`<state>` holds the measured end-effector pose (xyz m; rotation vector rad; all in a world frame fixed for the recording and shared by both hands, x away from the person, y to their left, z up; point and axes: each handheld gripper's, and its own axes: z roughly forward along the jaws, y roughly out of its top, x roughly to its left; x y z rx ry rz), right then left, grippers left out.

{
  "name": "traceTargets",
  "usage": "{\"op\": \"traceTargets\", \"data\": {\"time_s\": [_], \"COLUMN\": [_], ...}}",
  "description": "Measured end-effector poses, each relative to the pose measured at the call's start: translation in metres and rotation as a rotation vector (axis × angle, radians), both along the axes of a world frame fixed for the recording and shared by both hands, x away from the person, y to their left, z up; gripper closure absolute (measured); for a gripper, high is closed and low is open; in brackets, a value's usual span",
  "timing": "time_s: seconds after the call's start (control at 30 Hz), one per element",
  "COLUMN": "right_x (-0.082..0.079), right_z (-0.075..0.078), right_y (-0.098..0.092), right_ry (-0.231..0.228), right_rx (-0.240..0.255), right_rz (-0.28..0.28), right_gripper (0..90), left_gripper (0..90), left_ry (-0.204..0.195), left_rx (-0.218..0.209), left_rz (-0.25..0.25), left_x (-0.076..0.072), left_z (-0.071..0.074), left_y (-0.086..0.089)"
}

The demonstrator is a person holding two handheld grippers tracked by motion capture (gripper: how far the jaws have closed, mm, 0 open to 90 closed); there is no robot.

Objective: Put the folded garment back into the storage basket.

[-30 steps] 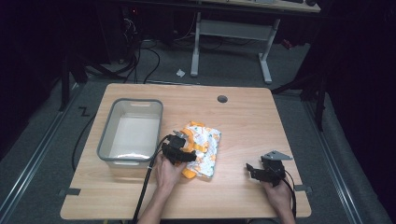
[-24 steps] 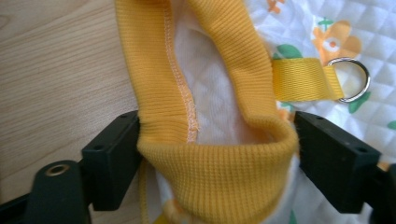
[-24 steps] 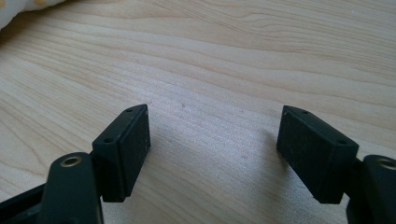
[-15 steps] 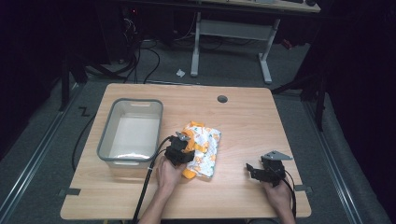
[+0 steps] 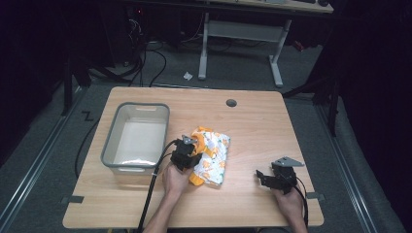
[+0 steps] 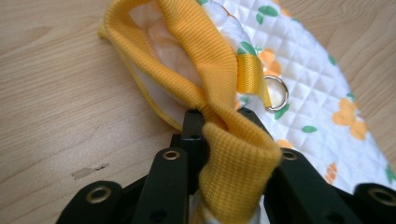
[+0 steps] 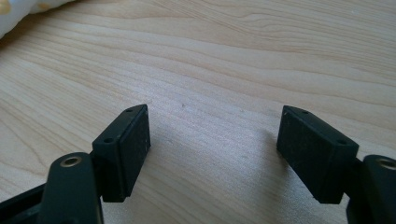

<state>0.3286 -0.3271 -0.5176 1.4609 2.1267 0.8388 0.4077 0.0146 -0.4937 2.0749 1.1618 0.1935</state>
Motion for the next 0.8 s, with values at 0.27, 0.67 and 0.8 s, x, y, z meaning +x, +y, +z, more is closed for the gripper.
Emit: {"op": "traceTargets", "data": {"time_s": [0.27,0.67,0.8], "right_x": [0.0,0.0,0.0], "right_z": [0.0,0.0,0.0], "right_y": [0.0,0.0,0.0], "right_ry": [0.0,-0.001,-0.001], "right_rx": [0.0,0.0,0.0], "right_rz": [0.0,0.003,0.002], "right_gripper": [26.1,26.1,26.1], "left_gripper": [76.4,76.4,76.4], "left_ry": [-0.016,-0.044,-0.047], "left_rx": [-0.016,-0.058,-0.087], "left_rz": [-0.011,-0.037,-0.046], "left_x": [-0.001,-0.003,-0.004], "left_z": [0.009,0.026,0.032], "left_y": [-0.001,0.0,0.002]}}
